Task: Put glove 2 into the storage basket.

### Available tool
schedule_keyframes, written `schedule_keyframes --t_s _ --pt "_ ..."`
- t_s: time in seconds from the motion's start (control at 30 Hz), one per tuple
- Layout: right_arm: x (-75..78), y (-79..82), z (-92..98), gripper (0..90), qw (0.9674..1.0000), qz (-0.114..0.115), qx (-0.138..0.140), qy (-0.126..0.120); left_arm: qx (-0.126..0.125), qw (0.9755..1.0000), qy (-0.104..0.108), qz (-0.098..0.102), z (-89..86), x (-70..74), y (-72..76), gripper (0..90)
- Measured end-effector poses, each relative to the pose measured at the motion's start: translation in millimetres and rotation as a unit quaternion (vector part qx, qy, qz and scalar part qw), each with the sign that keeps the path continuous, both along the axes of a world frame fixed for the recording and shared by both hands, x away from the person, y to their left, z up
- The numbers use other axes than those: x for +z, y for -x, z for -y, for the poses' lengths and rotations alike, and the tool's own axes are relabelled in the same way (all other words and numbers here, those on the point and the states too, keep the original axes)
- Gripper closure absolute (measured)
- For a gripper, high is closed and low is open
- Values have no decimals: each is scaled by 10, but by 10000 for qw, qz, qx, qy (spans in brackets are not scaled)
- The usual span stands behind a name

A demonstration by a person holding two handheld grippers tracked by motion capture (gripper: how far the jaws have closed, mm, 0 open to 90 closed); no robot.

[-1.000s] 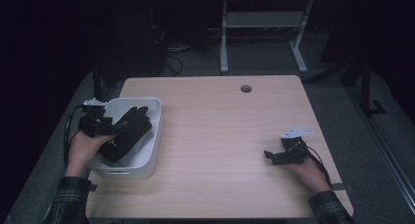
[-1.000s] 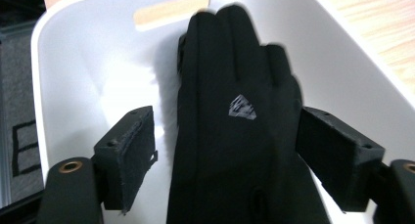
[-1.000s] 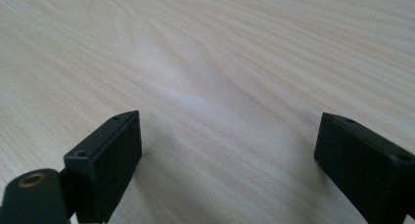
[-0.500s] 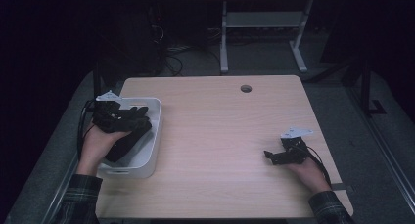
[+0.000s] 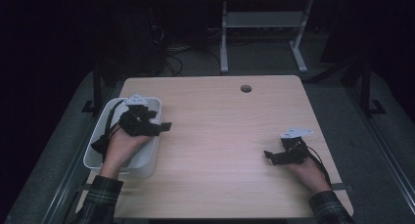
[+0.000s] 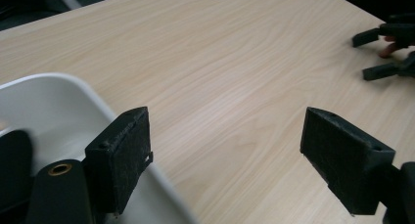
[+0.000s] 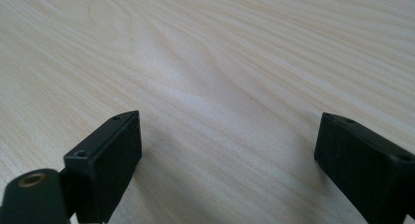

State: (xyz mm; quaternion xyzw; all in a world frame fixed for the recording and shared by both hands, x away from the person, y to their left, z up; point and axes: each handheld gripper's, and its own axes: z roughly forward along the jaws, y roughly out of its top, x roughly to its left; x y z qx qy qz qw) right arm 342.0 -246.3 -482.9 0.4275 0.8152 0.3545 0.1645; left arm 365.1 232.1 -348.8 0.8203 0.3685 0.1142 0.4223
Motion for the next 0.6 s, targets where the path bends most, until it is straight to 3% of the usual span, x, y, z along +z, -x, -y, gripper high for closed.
schedule_keyframes --t_s 0.17,0.4,0.6 --pt "0 1 0 101 10000 -4 0 -5 -240 9996 161 18 220 -86 40 181" --pt "0 0 -1 101 10000 0 -2 -1 -632 9979 56 -97 537 -232 108 181" --pt "0 0 -1 101 10000 3 -3 -1 -845 9964 -10 -90 702 -350 158 181"
